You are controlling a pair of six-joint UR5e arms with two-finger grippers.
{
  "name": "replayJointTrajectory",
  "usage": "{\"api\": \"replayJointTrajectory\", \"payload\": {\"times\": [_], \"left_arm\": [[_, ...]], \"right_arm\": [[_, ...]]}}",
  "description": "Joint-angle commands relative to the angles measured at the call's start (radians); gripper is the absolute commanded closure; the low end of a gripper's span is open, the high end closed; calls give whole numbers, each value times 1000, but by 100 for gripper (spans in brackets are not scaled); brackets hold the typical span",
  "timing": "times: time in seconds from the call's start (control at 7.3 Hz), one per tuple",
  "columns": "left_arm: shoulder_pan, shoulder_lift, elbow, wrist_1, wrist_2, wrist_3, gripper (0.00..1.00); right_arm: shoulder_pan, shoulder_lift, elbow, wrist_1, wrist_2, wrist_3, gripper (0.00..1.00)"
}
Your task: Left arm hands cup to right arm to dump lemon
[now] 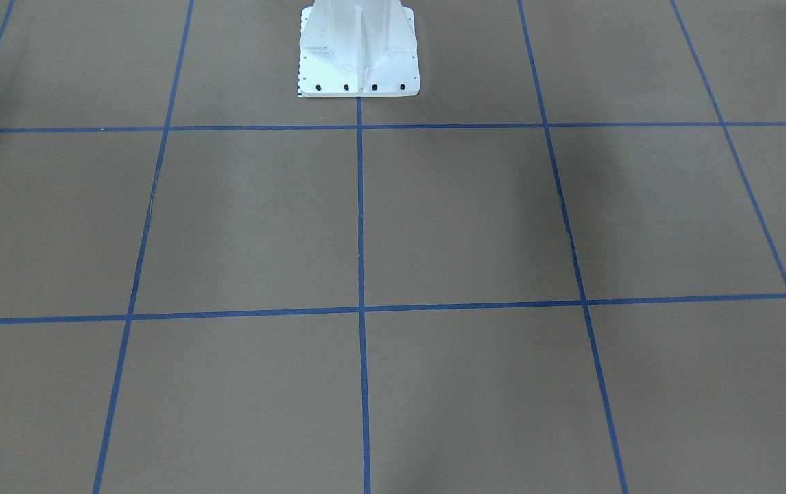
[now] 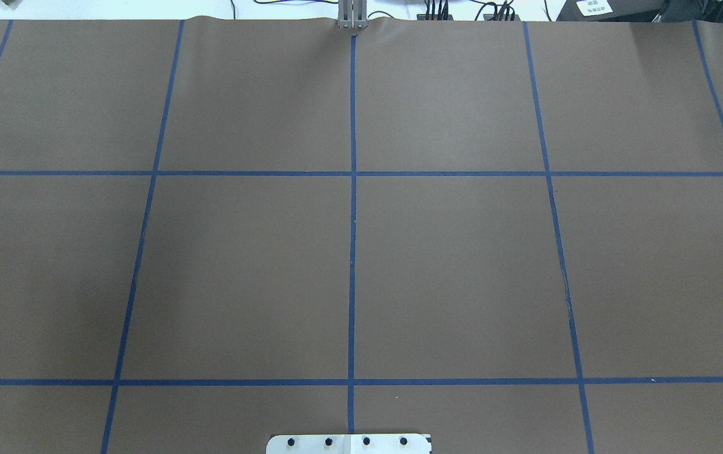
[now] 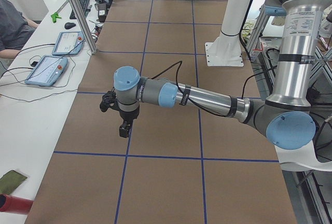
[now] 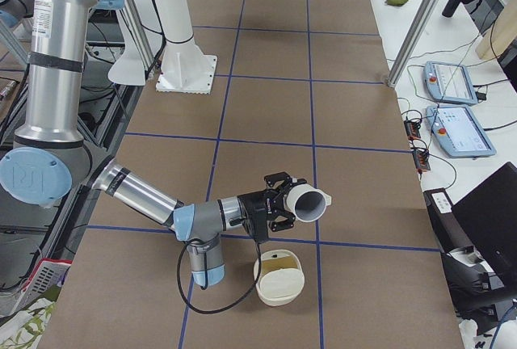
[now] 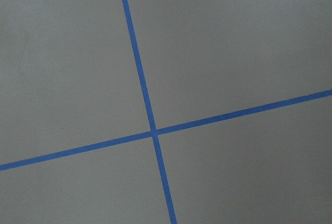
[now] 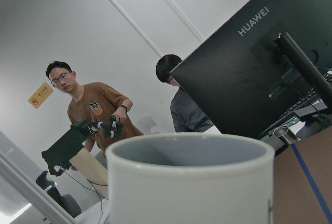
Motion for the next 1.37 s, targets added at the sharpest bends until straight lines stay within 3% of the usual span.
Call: {"api": "replayJointTrajectory", "payload": {"times": [0.0, 0.27, 0.55, 0.82, 1.23], "left_arm": [[0, 0, 9, -1, 0, -1, 0], [0, 8, 9, -1, 0, 1, 0], [0, 8, 21, -1, 0, 3, 0], [0, 11, 23, 0, 2, 4, 0], [0, 12, 31, -1, 0, 4, 0]], "right_arm": [[-2, 8, 14, -64, 33, -308, 100], [-20, 70, 68, -115, 43, -453, 100], [-67, 88, 79, -119, 69, -456, 100], [-58, 82, 103, -209, 236, -456, 100], [-49, 97, 135, -251, 232, -469, 100]]}}
